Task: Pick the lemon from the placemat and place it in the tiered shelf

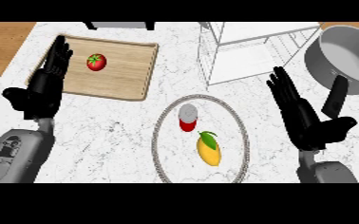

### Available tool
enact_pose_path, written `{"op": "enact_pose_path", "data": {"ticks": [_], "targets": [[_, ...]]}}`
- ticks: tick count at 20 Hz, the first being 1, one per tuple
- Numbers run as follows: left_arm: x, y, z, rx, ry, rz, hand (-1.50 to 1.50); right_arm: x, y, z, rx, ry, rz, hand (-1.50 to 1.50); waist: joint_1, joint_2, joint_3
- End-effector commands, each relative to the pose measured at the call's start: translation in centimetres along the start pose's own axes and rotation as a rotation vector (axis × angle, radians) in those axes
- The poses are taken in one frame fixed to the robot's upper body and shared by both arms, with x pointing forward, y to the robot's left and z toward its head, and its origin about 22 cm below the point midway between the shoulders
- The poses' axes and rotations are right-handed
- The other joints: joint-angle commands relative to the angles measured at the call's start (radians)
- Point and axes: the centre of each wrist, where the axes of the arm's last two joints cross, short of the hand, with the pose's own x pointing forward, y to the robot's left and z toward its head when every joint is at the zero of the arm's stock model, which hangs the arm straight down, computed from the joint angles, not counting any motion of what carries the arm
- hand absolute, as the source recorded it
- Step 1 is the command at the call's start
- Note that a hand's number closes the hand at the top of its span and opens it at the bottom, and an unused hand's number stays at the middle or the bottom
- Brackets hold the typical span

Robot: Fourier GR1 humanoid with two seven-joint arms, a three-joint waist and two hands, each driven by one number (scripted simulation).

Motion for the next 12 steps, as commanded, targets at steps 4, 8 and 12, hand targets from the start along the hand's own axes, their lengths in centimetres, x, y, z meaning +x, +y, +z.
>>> {"op": "enact_pose_path", "data": {"ticks": [4, 8, 12], "targets": [[-0.1, -3.4, 1.0, -0.122, 0.078, -0.004, 0.0, 3.2, 2.8, -3.5, 0.184, -0.019, 0.08, -1.5, -0.002, 0.009, 0.009], [-1.8, -4.3, 2.4, -0.155, 0.107, 0.044, 0.0, -0.2, 6.0, -1.6, 0.059, 0.059, -0.678, 1.5, -0.024, 0.047, 0.052], [-2.7, -5.7, 4.1, -0.226, 0.155, 0.05, 0.0, -2.4, -2.5, -1.3, -0.229, -0.025, 0.443, 1.5, 0.001, 0.016, 0.009]]}}
